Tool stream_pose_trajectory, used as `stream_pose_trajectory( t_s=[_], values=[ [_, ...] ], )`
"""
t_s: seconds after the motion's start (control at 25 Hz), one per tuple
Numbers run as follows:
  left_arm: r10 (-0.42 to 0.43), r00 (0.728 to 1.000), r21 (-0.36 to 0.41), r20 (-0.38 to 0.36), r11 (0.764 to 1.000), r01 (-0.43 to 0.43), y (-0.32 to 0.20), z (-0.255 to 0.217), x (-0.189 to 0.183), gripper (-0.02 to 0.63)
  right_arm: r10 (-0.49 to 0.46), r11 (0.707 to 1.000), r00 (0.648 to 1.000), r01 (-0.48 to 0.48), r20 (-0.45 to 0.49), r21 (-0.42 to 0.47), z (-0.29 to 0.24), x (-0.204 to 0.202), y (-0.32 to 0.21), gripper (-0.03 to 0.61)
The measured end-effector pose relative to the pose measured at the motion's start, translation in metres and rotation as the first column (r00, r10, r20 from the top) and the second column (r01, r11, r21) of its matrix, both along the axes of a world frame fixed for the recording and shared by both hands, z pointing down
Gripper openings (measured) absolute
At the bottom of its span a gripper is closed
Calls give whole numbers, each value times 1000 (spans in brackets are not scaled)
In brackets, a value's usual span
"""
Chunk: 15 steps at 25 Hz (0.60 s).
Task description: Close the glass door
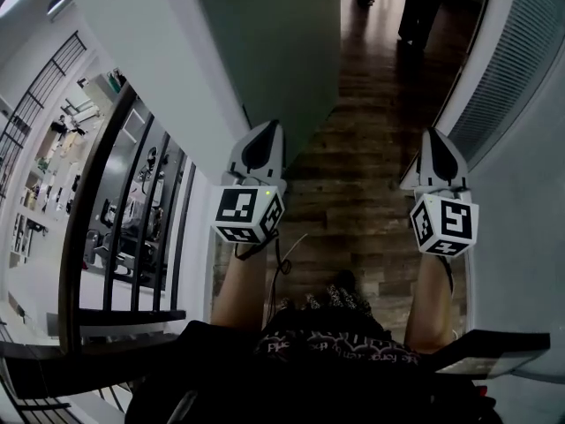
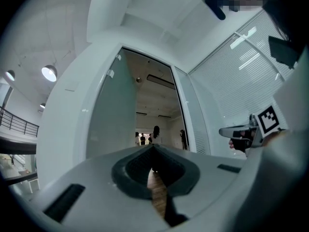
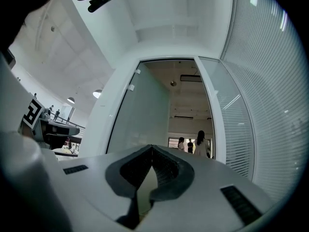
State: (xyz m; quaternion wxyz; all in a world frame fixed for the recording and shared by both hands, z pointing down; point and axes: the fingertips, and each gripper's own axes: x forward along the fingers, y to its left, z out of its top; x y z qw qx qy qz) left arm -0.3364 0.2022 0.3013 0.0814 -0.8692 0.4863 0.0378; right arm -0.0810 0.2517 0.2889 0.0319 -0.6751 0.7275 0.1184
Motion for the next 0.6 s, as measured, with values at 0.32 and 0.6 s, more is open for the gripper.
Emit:
stream_pose_trajectory(
  t_s=[0.32,0.6],
  values=[
    [-46,999,10,14,999,46,-68,-1,35,2,-49,999,999,49,3,11,0,35,-80,2],
    [-96,995,22,19,995,95,-113,-4,55,2,-101,995,995,101,2,17,-2,55,-143,2]
  ],
)
